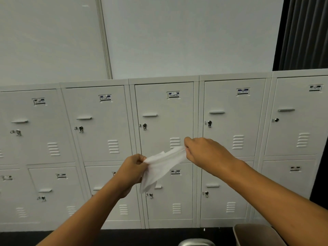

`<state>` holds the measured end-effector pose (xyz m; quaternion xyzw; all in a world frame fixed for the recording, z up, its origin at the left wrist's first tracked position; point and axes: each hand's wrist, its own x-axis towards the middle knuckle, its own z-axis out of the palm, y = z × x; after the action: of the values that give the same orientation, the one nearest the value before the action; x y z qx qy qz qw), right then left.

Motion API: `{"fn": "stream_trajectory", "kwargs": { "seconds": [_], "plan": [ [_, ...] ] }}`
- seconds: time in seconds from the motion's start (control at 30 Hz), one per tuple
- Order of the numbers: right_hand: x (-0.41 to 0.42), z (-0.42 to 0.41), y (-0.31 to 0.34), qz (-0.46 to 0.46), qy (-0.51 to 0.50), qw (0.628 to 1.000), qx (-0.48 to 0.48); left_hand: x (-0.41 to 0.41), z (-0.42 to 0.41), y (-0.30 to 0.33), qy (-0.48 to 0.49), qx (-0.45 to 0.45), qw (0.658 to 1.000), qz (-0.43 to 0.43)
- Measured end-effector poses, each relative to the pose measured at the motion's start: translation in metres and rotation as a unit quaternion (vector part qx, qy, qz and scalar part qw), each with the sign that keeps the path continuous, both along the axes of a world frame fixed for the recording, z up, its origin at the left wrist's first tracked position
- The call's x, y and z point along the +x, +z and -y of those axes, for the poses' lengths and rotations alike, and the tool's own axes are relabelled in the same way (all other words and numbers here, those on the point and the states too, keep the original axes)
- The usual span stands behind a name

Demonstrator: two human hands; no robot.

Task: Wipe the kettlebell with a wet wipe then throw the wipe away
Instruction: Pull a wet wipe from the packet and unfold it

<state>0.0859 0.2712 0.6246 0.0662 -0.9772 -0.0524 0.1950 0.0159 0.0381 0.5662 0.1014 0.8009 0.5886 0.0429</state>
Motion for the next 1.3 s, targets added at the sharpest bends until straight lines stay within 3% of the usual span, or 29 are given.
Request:
{"fn": "stream_trajectory", "kwargs": {
  "seconds": [0.17, 0.3, 0.4, 0.47, 0.63, 0.73, 0.83, 0.97, 1.17, 1.3],
  "plan": [
    [-0.002, -0.009, -0.006, 0.028, -0.028, 0.999, 0.037, 0.002, -0.006, 0.001, -0.008, 0.07, 0.997, 0.018],
    [0.006, -0.013, -0.004, 0.091, -0.06, 0.994, 0.029, 0.007, -0.009, 0.01, -0.067, 0.06, 0.996, -0.011],
    [0.006, -0.008, -0.003, 0.098, 0.016, 0.989, -0.107, 0.011, -0.011, 0.015, -0.143, 0.026, 0.989, -0.041],
    [0.003, 0.002, -0.002, 0.088, 0.086, 0.967, -0.225, 0.015, -0.016, 0.017, -0.171, -0.001, 0.983, -0.069],
    [-0.009, 0.009, -0.014, 0.209, 0.165, 0.912, -0.312, 0.024, -0.022, 0.024, -0.246, 0.001, 0.967, -0.065],
    [-0.012, 0.006, -0.02, 0.244, 0.177, 0.896, -0.326, 0.024, -0.019, 0.021, -0.242, -0.051, 0.966, -0.078],
    [-0.01, 0.004, -0.024, 0.255, 0.16, 0.915, -0.269, 0.02, -0.013, 0.013, -0.219, -0.15, 0.96, -0.093],
    [-0.006, -0.001, -0.03, 0.239, 0.156, 0.926, -0.248, 0.015, -0.003, 0.003, -0.234, -0.235, 0.942, -0.046],
    [-0.002, -0.009, -0.045, 0.277, 0.131, 0.932, -0.194, 0.013, 0.009, -0.004, -0.249, -0.108, 0.963, 0.005],
    [-0.001, 0.004, -0.053, 0.25, 0.16, 0.914, -0.276, 0.021, -0.003, -0.006, -0.267, -0.074, 0.961, -0.002]
  ]
}}
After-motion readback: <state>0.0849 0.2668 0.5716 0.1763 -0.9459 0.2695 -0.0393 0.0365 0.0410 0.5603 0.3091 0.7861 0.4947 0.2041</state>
